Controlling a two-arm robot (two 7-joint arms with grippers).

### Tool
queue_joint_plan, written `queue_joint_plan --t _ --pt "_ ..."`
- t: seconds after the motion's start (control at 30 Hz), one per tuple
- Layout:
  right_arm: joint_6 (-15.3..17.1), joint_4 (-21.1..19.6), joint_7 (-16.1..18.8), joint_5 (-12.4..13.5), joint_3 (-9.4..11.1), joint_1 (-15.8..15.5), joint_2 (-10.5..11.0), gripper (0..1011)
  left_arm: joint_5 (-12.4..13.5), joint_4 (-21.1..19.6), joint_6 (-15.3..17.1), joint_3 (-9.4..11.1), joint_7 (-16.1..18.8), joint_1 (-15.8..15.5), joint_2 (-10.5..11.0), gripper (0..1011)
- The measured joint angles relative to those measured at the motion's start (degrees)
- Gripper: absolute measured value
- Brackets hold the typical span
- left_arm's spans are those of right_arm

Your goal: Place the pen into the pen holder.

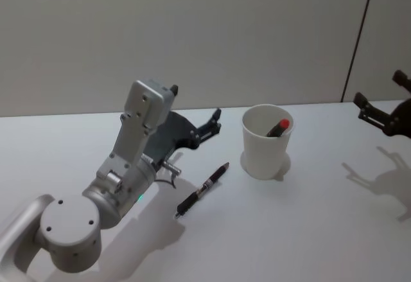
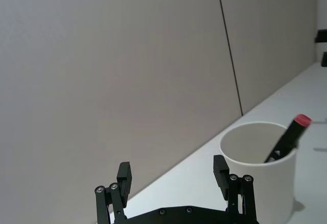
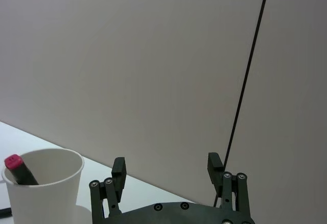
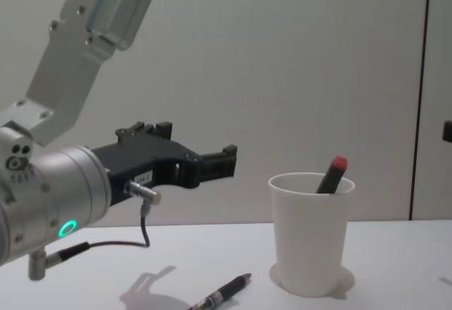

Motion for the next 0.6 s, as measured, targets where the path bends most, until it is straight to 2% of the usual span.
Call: queue_joint_plan --t 0.33,0.6 --pt "0.68 -0.08 0.1 0.51 0.92 -0.73 1.31 1001 -2.79 -4.4 4.65 -0.31 -4.62 3.21 3.54 1003" --pt "1.0 -0.14 0.15 0.72 1.31 -1.03 1.82 1001 -4.11 -6.47 7.14 -0.36 -6.68 5.15 5.46 1003"
